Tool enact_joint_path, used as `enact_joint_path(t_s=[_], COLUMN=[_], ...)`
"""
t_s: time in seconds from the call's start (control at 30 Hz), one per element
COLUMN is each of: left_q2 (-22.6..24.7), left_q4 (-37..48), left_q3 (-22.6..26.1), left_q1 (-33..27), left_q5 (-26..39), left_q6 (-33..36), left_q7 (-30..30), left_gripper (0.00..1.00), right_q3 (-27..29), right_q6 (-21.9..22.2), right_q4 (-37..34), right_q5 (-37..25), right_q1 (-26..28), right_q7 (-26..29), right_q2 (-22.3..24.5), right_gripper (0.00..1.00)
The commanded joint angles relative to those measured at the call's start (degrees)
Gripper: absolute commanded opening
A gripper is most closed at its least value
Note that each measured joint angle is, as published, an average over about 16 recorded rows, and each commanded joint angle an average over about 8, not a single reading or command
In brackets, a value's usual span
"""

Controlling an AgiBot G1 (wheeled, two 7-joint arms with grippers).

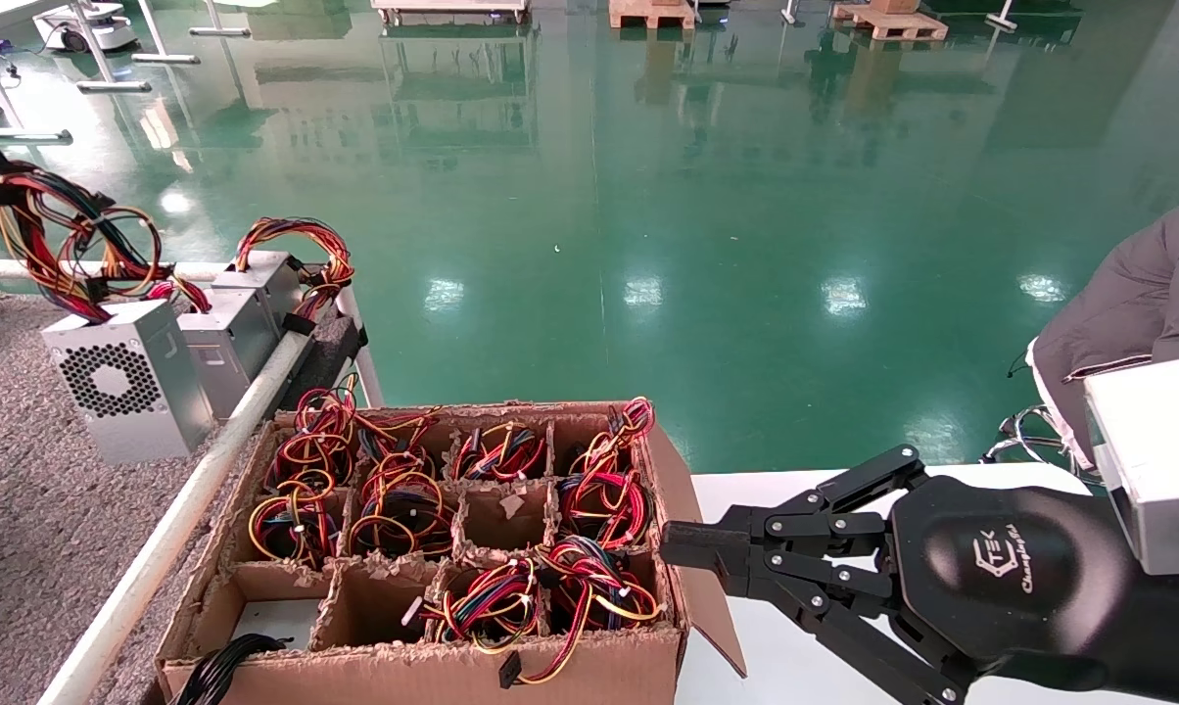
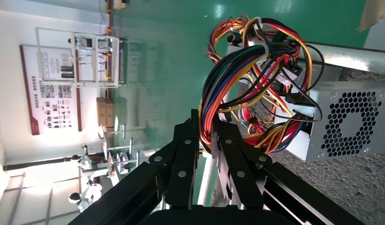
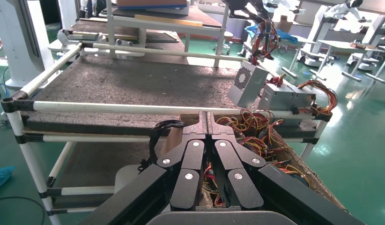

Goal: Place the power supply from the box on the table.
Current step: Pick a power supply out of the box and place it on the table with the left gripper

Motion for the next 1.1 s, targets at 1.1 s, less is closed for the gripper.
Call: enact_joint_path(t_s=[1.1], left_q2=[3.3], left_q4=[4.4], left_q3=[2.4], left_q1=[0.3], left_q5=[-0.2], left_q6=[1.9], left_q7=[3.0], left_gripper=[0.00], right_q3=[0.0], right_q6=[0.0], right_q4=[0.0], right_q5=[0.0], right_q1=[0.0], right_q7=[0.0], right_q2=[0.0], right_gripper=[0.00])
